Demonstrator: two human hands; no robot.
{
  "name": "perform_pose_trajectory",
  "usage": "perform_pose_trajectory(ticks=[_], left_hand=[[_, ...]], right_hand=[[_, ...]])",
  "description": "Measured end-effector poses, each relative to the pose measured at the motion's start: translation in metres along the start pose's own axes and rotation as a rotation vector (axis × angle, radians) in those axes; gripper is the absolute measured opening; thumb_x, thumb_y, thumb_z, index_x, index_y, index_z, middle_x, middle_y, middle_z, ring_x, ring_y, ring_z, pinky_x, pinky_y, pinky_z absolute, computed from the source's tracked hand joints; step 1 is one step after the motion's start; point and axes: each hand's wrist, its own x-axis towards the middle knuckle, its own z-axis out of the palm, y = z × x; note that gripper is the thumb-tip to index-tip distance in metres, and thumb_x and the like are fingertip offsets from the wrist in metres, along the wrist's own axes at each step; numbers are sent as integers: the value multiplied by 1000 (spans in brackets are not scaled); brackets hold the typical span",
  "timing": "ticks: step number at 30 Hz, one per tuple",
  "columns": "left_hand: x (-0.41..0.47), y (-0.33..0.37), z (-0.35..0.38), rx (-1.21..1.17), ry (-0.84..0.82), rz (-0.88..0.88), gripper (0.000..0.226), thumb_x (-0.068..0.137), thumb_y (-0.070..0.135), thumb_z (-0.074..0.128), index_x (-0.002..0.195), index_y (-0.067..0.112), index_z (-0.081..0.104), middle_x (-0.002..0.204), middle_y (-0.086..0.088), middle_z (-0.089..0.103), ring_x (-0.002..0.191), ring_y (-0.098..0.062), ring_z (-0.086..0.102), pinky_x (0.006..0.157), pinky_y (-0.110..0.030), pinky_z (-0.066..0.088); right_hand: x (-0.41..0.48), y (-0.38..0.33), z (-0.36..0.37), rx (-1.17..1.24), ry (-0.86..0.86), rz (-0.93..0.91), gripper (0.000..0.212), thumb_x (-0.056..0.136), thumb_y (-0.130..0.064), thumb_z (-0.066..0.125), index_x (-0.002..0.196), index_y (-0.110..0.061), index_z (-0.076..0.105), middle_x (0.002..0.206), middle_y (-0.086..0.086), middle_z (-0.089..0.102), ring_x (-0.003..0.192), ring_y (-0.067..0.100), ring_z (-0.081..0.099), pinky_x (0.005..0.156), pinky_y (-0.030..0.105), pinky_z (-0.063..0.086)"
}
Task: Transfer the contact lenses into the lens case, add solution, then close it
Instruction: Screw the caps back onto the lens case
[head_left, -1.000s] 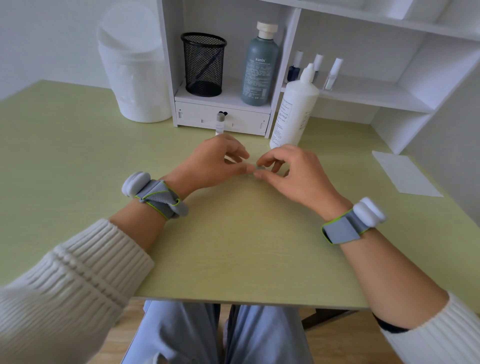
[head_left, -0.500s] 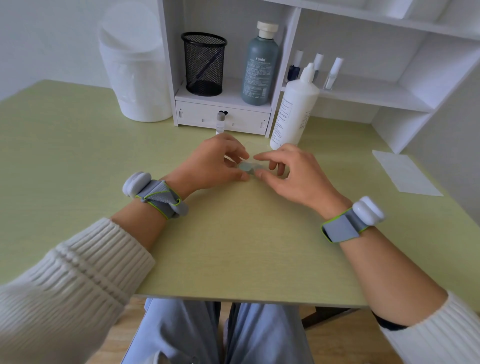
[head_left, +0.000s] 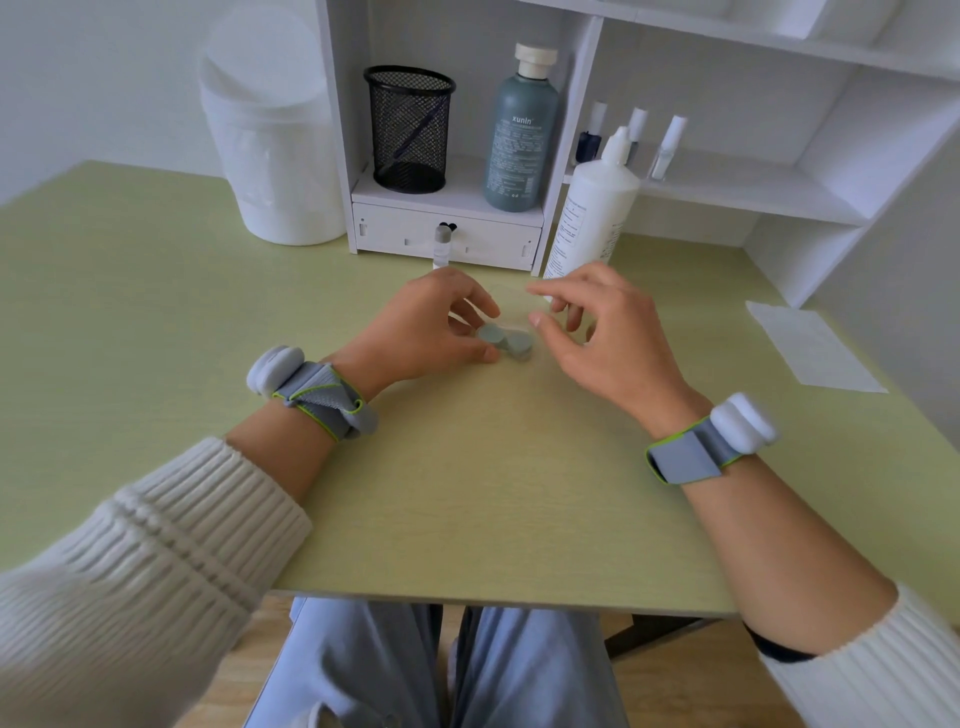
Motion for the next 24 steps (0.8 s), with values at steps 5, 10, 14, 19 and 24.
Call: perform_pose_trajectory(ticks=[5,10,14,19,24], left_hand=[[-2,1,0,-30,15,-17,43,72,9,86,106,11,60,112,0,63,97,-14,68,72,-9,53],[-4,2,2,-76,17,4,62,70,14,90,113,8,45,116,-4,61,93,-16,69,76,-25,58],[-4,3,3,-52,28,22,69,68,12,90,120,13,44,109,-3,63,88,-17,69,78,-32,58],[-5,-1,1,77,50,102,36,72,17,87,101,16,66,104,2,65,91,-12,65,81,-35,56],[-7,-5,-2,156,62,129,26,73,23,85,96,26,72,98,8,68,95,-11,64,83,-40,56]], right_hand=[[2,3,6,-21,-56,20,63,84,-38,70,142,-23,54,124,-8,51,75,9,54,79,33,52],[1,4,10,-69,-184,39,75,78,-57,77,141,-25,53,130,-11,52,85,7,53,83,38,54],[-2,1,9,-117,-135,9,50,78,-47,80,122,-31,60,117,-16,56,84,4,52,69,29,46],[-5,-6,7,-180,-102,-38,23,82,-35,79,102,-30,68,103,-15,60,82,3,49,65,27,44],[-6,-7,7,-188,-119,-60,13,84,-33,79,95,-29,74,97,-14,63,84,0,44,65,27,44]])
